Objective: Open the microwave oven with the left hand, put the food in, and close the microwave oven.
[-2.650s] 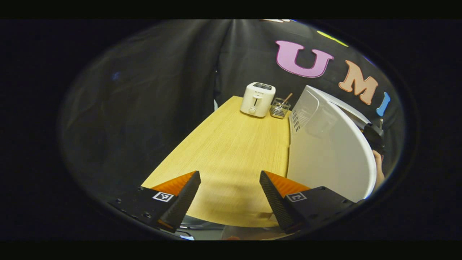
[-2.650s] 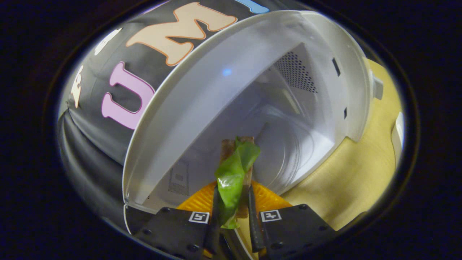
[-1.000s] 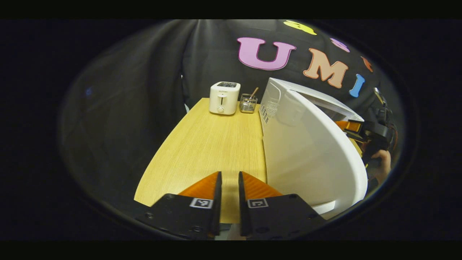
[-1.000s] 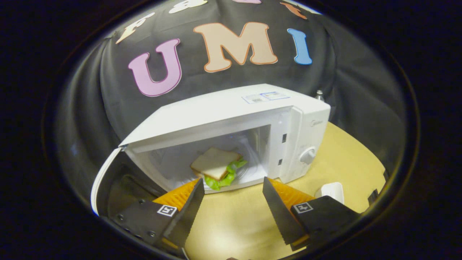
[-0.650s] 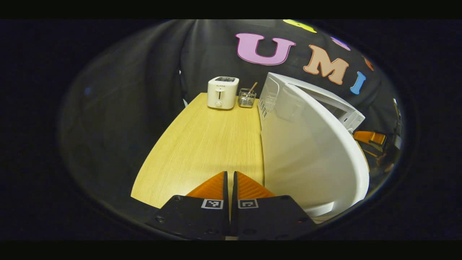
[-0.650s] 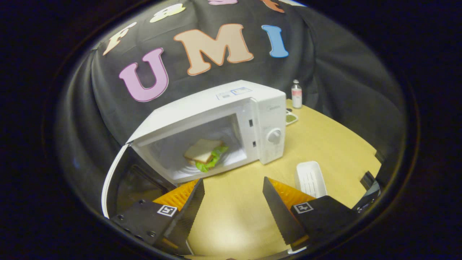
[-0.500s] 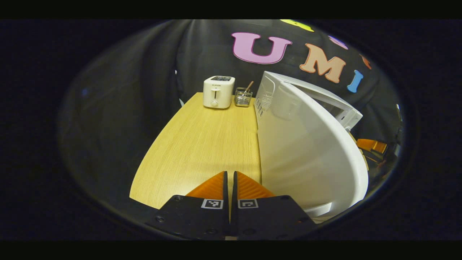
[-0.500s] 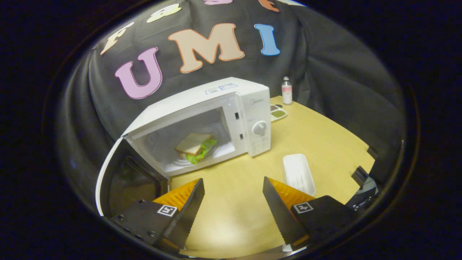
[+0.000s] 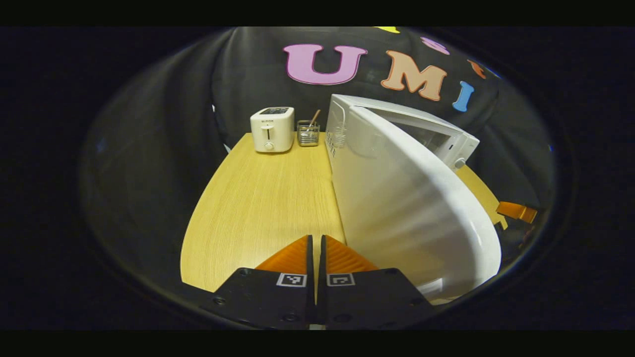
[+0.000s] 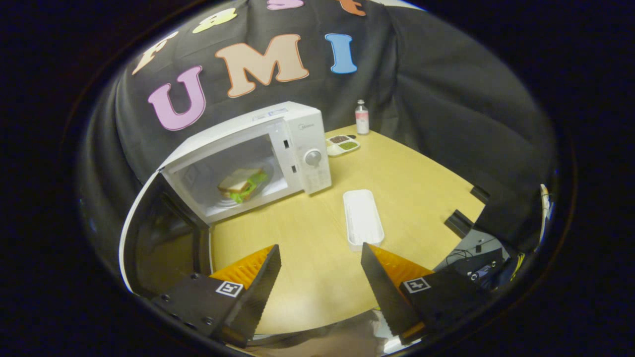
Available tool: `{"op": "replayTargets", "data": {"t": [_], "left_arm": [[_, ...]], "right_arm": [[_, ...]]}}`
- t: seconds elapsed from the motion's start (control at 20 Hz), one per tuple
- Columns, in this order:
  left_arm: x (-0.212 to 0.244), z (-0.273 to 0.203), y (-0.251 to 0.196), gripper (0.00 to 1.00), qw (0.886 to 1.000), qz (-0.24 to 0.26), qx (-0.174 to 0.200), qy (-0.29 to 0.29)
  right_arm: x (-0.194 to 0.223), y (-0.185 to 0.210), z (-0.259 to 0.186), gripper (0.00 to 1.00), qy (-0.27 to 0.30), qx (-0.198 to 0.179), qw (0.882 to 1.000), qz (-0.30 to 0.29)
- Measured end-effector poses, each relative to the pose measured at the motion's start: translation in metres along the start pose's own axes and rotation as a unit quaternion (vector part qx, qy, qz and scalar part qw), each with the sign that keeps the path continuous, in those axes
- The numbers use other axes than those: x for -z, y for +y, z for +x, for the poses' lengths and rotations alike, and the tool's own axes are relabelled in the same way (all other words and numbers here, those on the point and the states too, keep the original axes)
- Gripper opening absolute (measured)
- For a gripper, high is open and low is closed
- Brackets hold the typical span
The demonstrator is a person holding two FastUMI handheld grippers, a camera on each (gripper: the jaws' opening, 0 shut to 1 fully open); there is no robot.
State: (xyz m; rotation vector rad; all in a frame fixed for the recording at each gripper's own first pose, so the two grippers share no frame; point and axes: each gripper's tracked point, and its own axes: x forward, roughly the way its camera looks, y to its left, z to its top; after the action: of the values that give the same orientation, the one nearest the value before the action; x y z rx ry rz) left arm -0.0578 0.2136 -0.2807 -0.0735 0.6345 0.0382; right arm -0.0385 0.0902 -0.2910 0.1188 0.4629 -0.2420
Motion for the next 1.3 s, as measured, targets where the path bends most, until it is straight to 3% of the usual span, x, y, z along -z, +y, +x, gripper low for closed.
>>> {"op": "replayTargets", "data": {"t": [0.05, 0.1, 0.15, 0.2, 0.3, 0.35, 0.45, 0.5, 0.55, 0.6, 0.65, 0.7, 0.85, 0.9, 0.95, 1.3], "left_arm": [[0.000, 0.000, -0.002, 0.01, 1.000, 0.001, -0.001, 0.002], [0.001, 0.000, -0.003, 0.01, 1.000, 0.000, -0.004, 0.004], [0.001, 0.000, -0.005, 0.01, 1.000, -0.002, -0.007, 0.006], [0.000, -0.001, -0.009, 0.01, 1.000, -0.001, -0.010, 0.007], [-0.003, -0.002, -0.017, 0.01, 1.000, 0.001, -0.018, 0.005], [-0.005, -0.002, -0.022, 0.01, 1.000, 0.002, -0.023, 0.004], [-0.006, -0.003, -0.035, 0.01, 0.999, 0.000, -0.038, 0.007], [-0.006, -0.003, -0.042, 0.01, 0.999, -0.005, -0.045, 0.008], [-0.007, -0.005, -0.050, 0.01, 0.999, -0.011, -0.050, 0.007], [-0.007, -0.006, -0.059, 0.02, 0.998, -0.019, -0.054, 0.007], [-0.008, -0.006, -0.070, 0.01, 0.998, -0.026, -0.057, 0.006], [-0.009, -0.005, -0.080, 0.01, 0.998, -0.031, -0.059, 0.004], [-0.010, -0.004, -0.110, 0.01, 0.997, -0.030, -0.070, -0.003], [-0.010, -0.004, -0.121, 0.01, 0.997, -0.028, -0.073, -0.005], [-0.010, -0.003, -0.131, 0.00, 0.997, -0.026, -0.075, -0.006], [-0.015, 0.012, -0.191, 0.01, 0.996, -0.003, -0.091, -0.014]], "right_arm": [[0.002, -0.005, 0.001, 0.92, 0.005, 0.001, 1.000, 0.004], [0.005, -0.011, 0.001, 1.00, 0.012, 0.001, 1.000, 0.011], [0.006, -0.014, 0.002, 1.00, 0.019, -0.001, 1.000, 0.020], [0.006, -0.018, 0.004, 0.92, 0.022, -0.003, 0.999, 0.024], [-0.002, -0.027, 0.009, 0.92, 0.018, -0.008, 1.000, 0.019], [-0.007, -0.034, 0.012, 1.00, 0.015, -0.010, 1.000, 0.013], [-0.018, -0.046, 0.017, 1.00, 0.013, -0.017, 1.000, 0.005], [-0.025, -0.054, 0.020, 0.92, 0.011, -0.019, 1.000, 0.001], [-0.034, -0.063, 0.022, 0.92, 0.006, -0.020, 1.000, -0.004], [-0.044, -0.072, 0.025, 1.00, 0.000, -0.024, 1.000, -0.005], [-0.049, -0.080, 0.025, 0.92, -0.005, -0.027, 1.000, -0.004], [-0.058, -0.087, 0.027, 1.00, -0.009, -0.031, 0.999, -0.003], [-0.078, -0.102, 0.033, 1.00, -0.018, -0.045, 0.999, -0.020], [-0.086, -0.106, 0.035, 0.92, -0.025, -0.051, 0.998, -0.027], [-0.094, -0.111, 0.036, 1.00, -0.034, -0.057, 0.997, -0.034], [-0.116, -0.129, 0.043, 1.00, -0.047, -0.108, 0.991, -0.072]]}}
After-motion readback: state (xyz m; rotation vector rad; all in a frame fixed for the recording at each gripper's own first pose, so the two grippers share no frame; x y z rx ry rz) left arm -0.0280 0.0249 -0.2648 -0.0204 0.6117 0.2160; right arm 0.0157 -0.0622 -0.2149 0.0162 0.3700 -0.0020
